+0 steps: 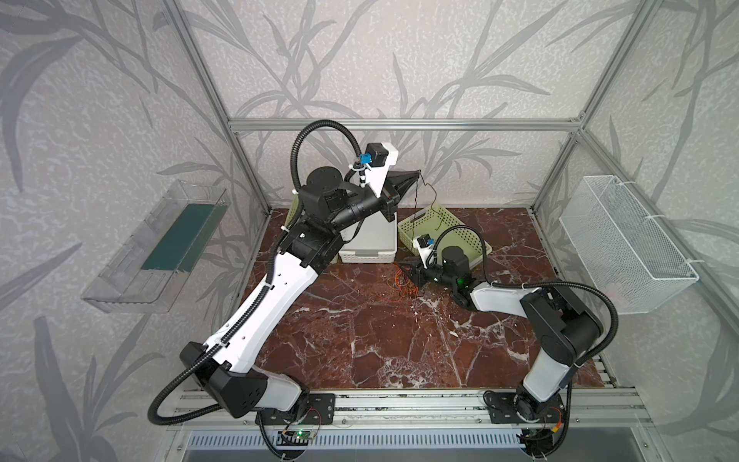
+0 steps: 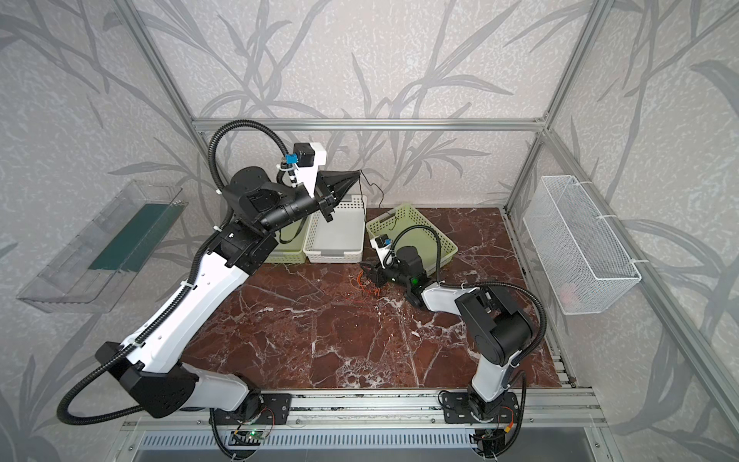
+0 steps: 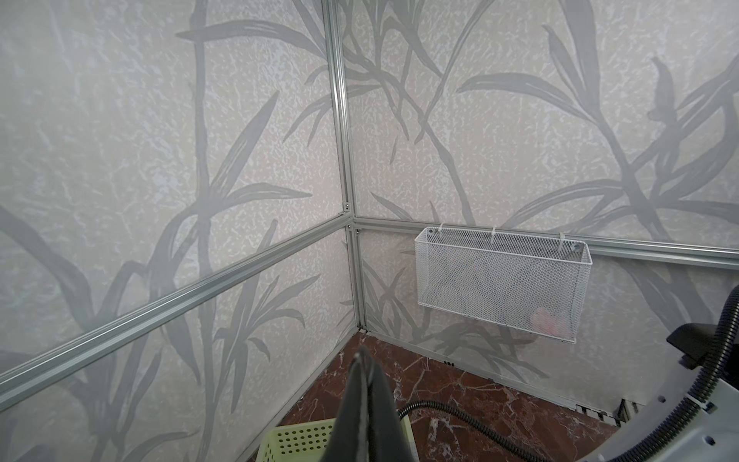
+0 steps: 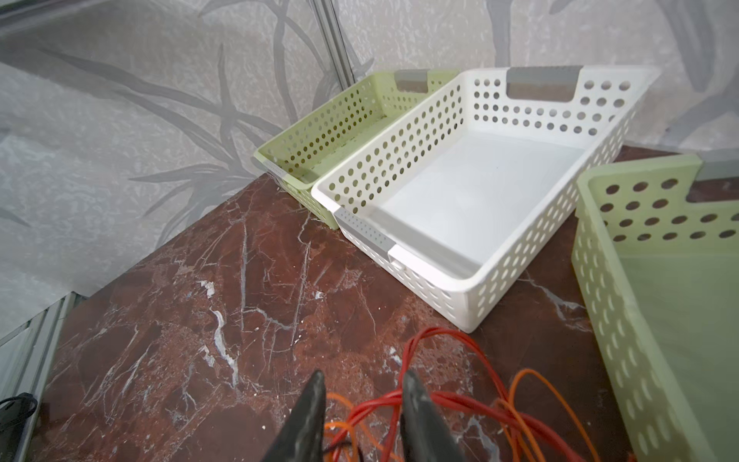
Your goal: Untangle the cables
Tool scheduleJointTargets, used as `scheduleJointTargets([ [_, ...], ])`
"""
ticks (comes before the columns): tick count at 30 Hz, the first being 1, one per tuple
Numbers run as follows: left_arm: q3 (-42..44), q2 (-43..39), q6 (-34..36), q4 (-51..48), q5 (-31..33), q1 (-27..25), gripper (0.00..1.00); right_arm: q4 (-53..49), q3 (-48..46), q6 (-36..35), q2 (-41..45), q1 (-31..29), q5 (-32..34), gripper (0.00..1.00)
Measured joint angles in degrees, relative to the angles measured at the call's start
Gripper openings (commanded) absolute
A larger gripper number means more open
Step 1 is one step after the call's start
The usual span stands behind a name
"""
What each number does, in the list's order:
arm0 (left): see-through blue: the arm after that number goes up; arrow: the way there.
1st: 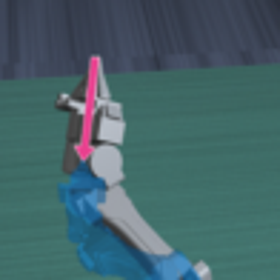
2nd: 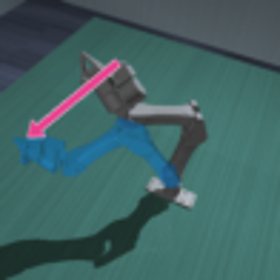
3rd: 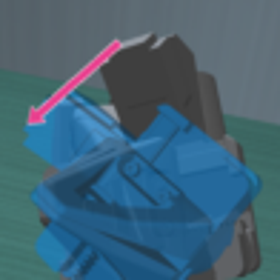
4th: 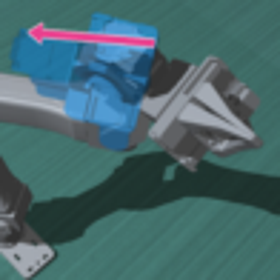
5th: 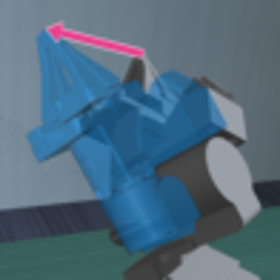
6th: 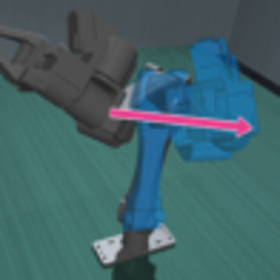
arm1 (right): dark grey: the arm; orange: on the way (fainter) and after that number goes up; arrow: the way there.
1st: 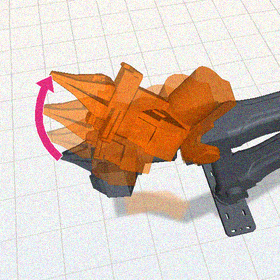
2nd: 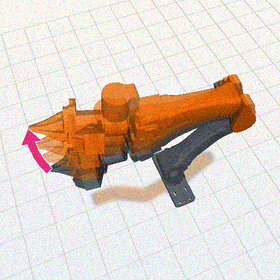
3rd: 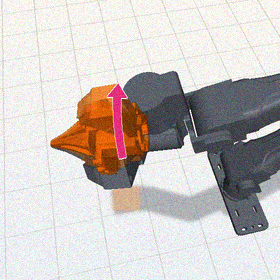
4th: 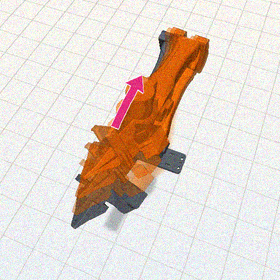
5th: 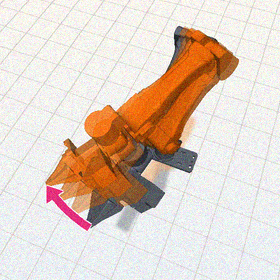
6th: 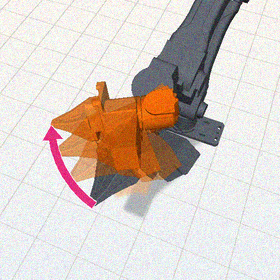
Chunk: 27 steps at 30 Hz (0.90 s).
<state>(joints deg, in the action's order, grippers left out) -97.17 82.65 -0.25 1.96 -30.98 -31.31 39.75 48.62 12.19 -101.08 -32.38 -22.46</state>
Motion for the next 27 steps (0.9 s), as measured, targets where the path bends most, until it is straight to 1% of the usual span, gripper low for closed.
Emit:
scheduleJointTargets([
  [8,-15.0,6.7,2.1,-1.9,4.3,0.0,0.00,-6.8,3.6,0.2,-3.7,-0.2,4.0,0.30],
  [13,-25.3,11.6,3.1,-2.8,7.1,0.0,0.00,-11.3,7.0,0.2,-7.2,-0.2,4.9,0.30],
  [16,-29.1,13.3,3.5,-2.9,8.3,0.0,0.00,-13.0,8.7,0.3,-8.0,-0.3,5.1,0.30],
  [20,-30.0,13.6,4.7,-3.3,10.0,0.0,0.00,-13.3,9.1,0.2,-8.0,-0.3,5.1,0.31],
  [21,-30.0,13.6,5.1,-3.5,10.4,0.0,0.00,-13.3,8.9,0.2,-8.0,-0.2,5.1,0.32],
  [23,-29.8,13.6,5.7,-4.0,10.9,0.0,0.00,-13.1,8.0,0.2,-7.4,-0.2,5.3,0.40],
  [25,-29.4,13.5,6.1,-4.4,11.4,0.0,0.00,-13.1,6.1,0.0,-5.4,-0.2,5.4,0.48],
  [27,-28.9,13.5,6.3,-4.6,11.6,0.0,0.00,-13.2,4.2,-0.4,-2.4,-0.2,5.5,0.54],
])
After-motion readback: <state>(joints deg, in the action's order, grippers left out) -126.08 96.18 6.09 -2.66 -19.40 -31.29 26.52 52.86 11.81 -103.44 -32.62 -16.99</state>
